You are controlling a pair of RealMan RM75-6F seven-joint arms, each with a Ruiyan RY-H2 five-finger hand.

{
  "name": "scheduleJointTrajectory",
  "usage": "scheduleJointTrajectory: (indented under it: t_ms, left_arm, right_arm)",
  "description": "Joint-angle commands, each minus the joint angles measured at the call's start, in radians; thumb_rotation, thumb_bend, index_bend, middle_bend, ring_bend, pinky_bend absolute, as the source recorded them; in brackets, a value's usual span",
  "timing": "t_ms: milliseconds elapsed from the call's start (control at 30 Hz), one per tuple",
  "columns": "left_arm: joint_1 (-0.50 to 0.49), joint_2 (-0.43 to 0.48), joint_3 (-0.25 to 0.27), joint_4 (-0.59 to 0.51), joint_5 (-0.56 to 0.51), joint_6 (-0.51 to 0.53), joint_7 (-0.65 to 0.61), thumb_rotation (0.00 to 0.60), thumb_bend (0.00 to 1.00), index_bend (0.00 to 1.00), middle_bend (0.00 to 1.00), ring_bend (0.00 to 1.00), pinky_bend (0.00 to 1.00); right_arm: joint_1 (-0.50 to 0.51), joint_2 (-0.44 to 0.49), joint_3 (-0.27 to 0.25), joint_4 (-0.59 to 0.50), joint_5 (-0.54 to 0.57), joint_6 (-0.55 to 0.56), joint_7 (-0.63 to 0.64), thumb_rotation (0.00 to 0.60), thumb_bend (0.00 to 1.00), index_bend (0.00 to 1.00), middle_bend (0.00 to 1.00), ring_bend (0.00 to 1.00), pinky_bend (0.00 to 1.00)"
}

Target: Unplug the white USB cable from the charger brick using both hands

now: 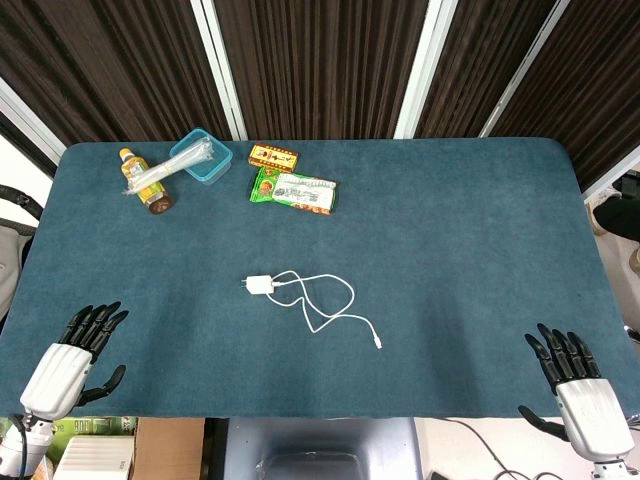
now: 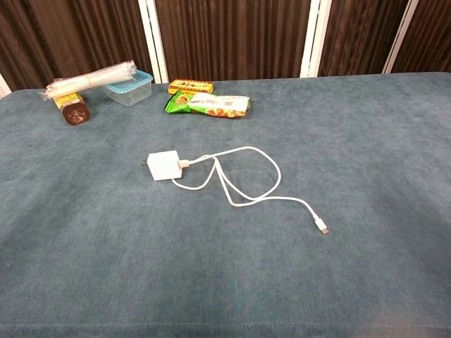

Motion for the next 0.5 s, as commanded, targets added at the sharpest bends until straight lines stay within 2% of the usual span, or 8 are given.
scheduleJointTrajectory:
  t_ms: [33, 100, 133, 200, 267, 333, 400, 500]
  left_arm:
    - [-0.005, -0.010, -0.001, 0.001, 0.002, -0.009, -0.001, 0.600, 0.41, 0.01, 0.00, 0.00, 0.03]
    - [-0.016, -0.028, -0.009, 0.003, 0.000, -0.024, 0.007, 0.600, 0.41, 0.01, 0.00, 0.00, 0.04]
    - [-0.028, -0.048, -0.019, 0.012, 0.002, -0.031, 0.006, 0.600, 0.41, 0.01, 0.00, 0.03, 0.09]
    - [-0.050, -0.096, -0.046, 0.034, -0.003, -0.039, -0.010, 0.600, 0.41, 0.02, 0.00, 0.24, 0.35]
    - [-0.087, -0.157, -0.076, 0.044, -0.016, -0.069, -0.050, 0.600, 0.41, 0.06, 0.03, 0.55, 0.69]
    - [-0.127, -0.214, -0.105, 0.038, -0.046, -0.117, -0.086, 0.600, 0.41, 0.13, 0.09, 0.77, 0.89]
    - [-0.163, -0.261, -0.138, 0.029, -0.098, -0.173, -0.082, 0.600, 0.41, 0.18, 0.15, 0.89, 0.98]
    - [-0.242, -0.345, -0.206, 0.050, -0.228, -0.310, 0.048, 0.600, 0.41, 0.21, 0.19, 0.98, 1.00]
  right_arm:
    - [0.000, 0.001, -0.002, 0.000, -0.003, -0.003, -0.001, 0.600, 0.22, 0.00, 0.00, 0.00, 0.00]
    - [0.000, 0.003, -0.005, 0.000, -0.006, -0.006, -0.001, 0.600, 0.22, 0.00, 0.00, 0.00, 0.00]
    - [0.000, 0.005, -0.007, -0.001, -0.008, -0.007, 0.003, 0.600, 0.22, 0.00, 0.00, 0.00, 0.00]
    - [0.000, 0.004, -0.006, 0.000, -0.009, -0.006, 0.002, 0.600, 0.22, 0.00, 0.00, 0.00, 0.00]
    - [0.000, 0.002, -0.006, 0.000, -0.007, -0.010, -0.004, 0.600, 0.22, 0.00, 0.00, 0.00, 0.00]
    - [0.001, 0.001, -0.005, -0.002, -0.004, -0.014, -0.002, 0.600, 0.22, 0.00, 0.00, 0.00, 0.00]
    - [0.002, 0.000, -0.002, -0.002, -0.001, -0.017, -0.005, 0.600, 0.22, 0.00, 0.00, 0.00, 0.00]
    - [0.005, 0.001, -0.003, -0.005, 0.002, -0.026, -0.005, 0.600, 0.22, 0.00, 0.00, 0.00, 0.00]
